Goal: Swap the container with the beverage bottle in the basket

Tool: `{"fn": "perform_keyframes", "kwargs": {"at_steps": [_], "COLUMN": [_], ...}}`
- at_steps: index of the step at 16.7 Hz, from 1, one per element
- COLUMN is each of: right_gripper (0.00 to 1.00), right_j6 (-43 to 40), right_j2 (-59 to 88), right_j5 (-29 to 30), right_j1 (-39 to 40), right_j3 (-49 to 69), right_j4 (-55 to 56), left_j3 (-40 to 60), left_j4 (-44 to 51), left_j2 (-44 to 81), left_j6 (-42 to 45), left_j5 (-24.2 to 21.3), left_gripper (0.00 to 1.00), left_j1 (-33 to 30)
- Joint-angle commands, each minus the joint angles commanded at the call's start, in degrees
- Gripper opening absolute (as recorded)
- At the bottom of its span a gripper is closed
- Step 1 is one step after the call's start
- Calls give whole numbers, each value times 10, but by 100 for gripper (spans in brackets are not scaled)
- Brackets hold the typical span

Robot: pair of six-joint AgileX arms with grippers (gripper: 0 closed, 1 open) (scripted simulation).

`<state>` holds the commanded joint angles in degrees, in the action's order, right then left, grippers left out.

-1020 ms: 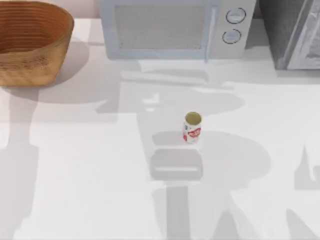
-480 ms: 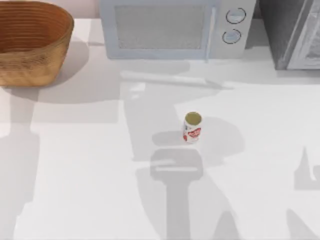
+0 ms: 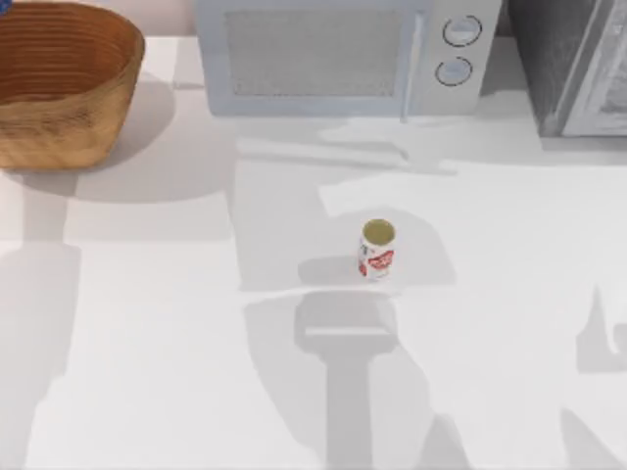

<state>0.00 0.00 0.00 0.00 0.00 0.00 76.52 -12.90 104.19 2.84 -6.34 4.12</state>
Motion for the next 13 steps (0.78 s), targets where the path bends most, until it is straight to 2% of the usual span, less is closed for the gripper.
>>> {"fn": "perform_keyframes", "kwargs": {"at_steps": [3,13], "right_gripper": [100,100], "right_j6": [0,0], "right_j2": [0,0], "right_j5": [0,0], "right_j1": [0,0], "right_j3": [0,0], "right_j4": [0,0], "left_j3": [0,0], "left_j4": [0,0], "left_j2": [0,0], "left_j6": [0,0], "left_j5": [0,0], "left_gripper": [0,75], "left_j1": [0,0]}}
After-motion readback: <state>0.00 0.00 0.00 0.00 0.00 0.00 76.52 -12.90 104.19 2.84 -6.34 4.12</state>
